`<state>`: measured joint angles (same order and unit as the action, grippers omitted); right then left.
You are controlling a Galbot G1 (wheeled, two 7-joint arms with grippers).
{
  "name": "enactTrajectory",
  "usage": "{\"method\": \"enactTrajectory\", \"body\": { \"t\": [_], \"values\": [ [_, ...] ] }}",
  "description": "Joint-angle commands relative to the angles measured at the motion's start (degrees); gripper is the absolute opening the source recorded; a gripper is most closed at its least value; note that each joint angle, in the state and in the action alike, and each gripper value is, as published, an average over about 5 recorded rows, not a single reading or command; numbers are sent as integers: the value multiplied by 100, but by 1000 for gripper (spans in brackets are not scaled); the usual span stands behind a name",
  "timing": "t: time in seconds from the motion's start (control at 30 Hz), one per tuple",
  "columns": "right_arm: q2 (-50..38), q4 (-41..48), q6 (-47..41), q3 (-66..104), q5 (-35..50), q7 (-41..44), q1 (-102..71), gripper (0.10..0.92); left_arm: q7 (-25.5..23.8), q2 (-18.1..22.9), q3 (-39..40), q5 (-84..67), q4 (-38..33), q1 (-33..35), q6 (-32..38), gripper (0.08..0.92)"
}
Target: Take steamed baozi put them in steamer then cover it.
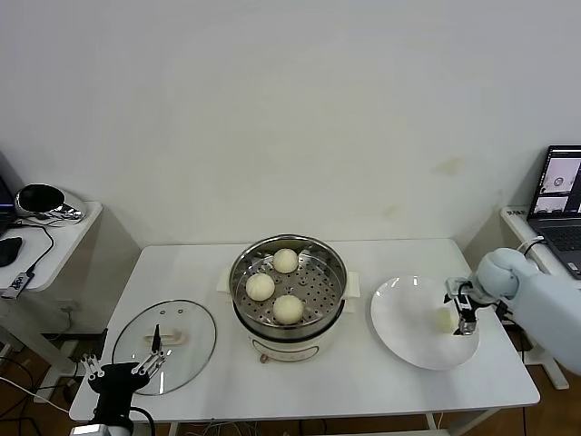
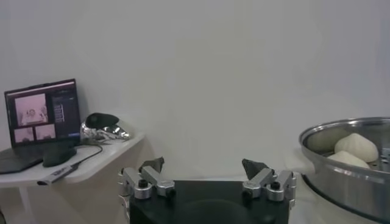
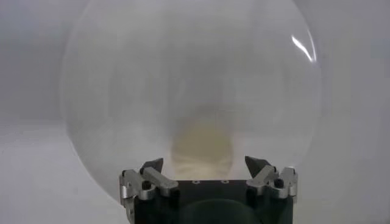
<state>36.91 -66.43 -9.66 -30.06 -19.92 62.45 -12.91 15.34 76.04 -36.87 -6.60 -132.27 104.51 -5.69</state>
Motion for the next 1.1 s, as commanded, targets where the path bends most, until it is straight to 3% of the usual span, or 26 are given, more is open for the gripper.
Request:
{"method": "enactTrajectory", "body": {
  "t": [0.03, 0.37, 0.6, 0.87, 1.1],
  "values": [
    [87, 122, -30, 83, -122, -22, -90, 766, 3, 4, 4, -1, 8, 7, 2, 823],
    [27, 3, -89, 99, -49, 14, -82, 632, 16, 8, -7, -5, -26, 48, 14, 823],
    [-453, -590, -247, -402, 466, 95, 579, 596, 23, -9, -24, -20, -47, 55, 24, 823],
    [-887, -1446, -690, -1936, 1743, 142, 2789, 585, 24, -30, 17, -35, -49, -4, 21, 823],
    [-447, -2131, -1120, -3811, 2885, -66, 5200, 586, 29, -66, 66, -67, -7, -104, 20, 823]
  ]
}}
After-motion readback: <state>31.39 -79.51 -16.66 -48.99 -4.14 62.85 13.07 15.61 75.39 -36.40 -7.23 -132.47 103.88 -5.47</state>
